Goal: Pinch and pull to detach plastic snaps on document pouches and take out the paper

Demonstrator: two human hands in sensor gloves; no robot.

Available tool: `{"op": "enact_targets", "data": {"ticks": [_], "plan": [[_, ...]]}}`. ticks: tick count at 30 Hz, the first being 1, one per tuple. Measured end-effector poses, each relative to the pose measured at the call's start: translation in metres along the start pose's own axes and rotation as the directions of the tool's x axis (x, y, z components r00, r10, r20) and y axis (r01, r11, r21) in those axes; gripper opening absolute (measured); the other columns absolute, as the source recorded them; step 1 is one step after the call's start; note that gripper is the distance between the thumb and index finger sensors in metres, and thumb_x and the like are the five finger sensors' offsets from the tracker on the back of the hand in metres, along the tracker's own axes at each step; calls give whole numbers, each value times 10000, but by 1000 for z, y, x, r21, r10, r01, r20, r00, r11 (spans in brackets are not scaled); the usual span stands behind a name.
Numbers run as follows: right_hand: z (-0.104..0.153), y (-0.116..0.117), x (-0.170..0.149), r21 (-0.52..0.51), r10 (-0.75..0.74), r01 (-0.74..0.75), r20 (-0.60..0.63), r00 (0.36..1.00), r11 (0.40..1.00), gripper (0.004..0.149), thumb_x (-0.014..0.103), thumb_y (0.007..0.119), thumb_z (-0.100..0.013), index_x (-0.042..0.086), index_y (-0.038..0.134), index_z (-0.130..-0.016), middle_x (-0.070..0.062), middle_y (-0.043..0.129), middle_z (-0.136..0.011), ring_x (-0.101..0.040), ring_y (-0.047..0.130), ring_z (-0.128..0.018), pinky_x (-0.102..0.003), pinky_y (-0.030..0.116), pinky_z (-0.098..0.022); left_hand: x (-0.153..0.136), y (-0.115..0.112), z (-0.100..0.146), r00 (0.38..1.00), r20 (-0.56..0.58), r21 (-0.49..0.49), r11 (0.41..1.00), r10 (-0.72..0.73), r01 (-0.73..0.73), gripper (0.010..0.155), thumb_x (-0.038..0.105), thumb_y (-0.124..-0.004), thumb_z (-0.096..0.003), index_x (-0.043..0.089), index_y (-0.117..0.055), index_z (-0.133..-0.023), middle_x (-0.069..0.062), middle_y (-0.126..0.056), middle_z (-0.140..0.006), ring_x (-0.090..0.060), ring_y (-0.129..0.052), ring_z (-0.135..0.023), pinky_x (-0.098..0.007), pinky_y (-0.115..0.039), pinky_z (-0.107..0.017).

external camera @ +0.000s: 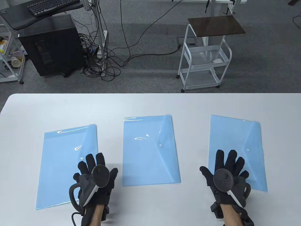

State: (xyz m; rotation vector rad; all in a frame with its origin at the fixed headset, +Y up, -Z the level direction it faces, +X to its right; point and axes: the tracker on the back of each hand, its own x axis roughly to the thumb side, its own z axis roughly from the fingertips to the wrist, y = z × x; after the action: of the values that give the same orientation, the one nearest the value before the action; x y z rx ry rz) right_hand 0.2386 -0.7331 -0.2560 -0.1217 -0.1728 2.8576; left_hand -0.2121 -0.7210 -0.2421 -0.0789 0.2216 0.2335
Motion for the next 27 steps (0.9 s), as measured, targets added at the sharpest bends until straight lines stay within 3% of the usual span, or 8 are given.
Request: {"op": "enact_targets", "data": {"ticks": [4,8,15,20,27], "plan": [[0,0,2,-3,0,0,3,1000,1000,922,641,663,-547,79,301,-1182,-419,164,-1202,-760,228,-965,-927,309,-528,2,0,0,1000,5,-7,1000,4,-3,874,679,-620,-565,195,-247,-1190,-223,-287,-1246,-617,-372,-1074,-777,-447,-669],[0,1,3,-3,2,-2,4,1000,1000,923,642,663,-547,79,301,-1183,-420,167,-1202,-759,231,-965,-927,310,-528,10,2,-3,998,22,-46,997,55,-54,945,694,-647,-555,96,-263,-1179,-251,-349,-1235,-610,-469,-1056,-744,-525,-673],[0,1,3,-3,14,-14,5,1000,1000,922,641,664,-548,76,303,-1182,-420,169,-1202,-760,232,-965,-926,310,-529,39,8,-24,998,-1,-113,992,61,-61,1071,715,-751,-514,-27,-312,-1150,-323,-445,-1183,-609,-560,-1008,-707,-581,-669],[-1,2,3,7,12,-12,6,1000,1000,922,641,663,-549,72,307,-1182,-423,177,-1202,-759,241,-966,-926,316,-528,62,4,-45,986,-132,-128,984,106,-123,1101,696,-818,-493,-67,-351,-1134,-352,-489,-1150,-637,-561,-984,-734,-560,-656],[-1,4,7,13,21,-21,24,999,1000,920,639,664,-549,69,313,-1181,-419,190,-1205,-758,246,-967,-925,318,-530,85,-27,-76,967,-231,-185,970,110,-155,1148,700,-841,-475,-117,-348,-1114,-402,-490,-1112,-651,-630,-923,-685,-673,-618]]}}
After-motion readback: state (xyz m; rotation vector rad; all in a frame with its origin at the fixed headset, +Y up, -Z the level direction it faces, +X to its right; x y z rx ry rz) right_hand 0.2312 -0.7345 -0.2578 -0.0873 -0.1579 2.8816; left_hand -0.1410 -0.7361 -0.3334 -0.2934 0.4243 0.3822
